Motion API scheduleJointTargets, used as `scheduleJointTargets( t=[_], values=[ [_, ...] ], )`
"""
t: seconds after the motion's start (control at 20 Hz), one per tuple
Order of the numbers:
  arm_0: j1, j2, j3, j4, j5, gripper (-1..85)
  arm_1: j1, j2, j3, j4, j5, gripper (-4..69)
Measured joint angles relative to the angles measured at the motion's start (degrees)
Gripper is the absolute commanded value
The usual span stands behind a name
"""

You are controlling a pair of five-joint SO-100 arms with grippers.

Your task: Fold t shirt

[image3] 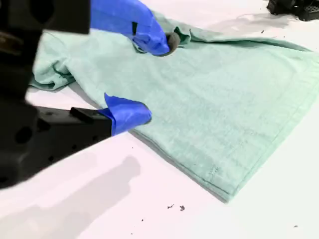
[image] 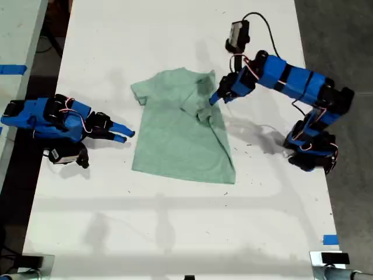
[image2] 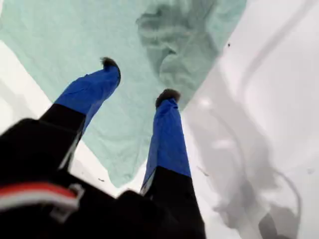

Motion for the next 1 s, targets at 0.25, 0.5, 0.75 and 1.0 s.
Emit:
scheduleJointTargets(
  t=[0.25, 0.5, 0.75, 1.0],
  values=[
    [0.0, 0.0, 0.0, 0.0, 0.0, 18.4, -8.17, 53.26, 53.7, -12.39, 11.34, 1.9],
    [0.0, 0.0, 0.0, 0.0, 0.0, 18.5, -9.05, 89.12, 84.02, -5.1, 11.87, 1.9],
    [0.0, 0.0, 0.0, 0.0, 0.0, 18.5, -9.76, 91.32, 84.2, -5.19, 10.37, 1.9],
    [0.0, 0.0, 0.0, 0.0, 0.0, 18.5, -9.84, 91.32, 84.2, -5.19, 10.2, 1.9]
  ],
)
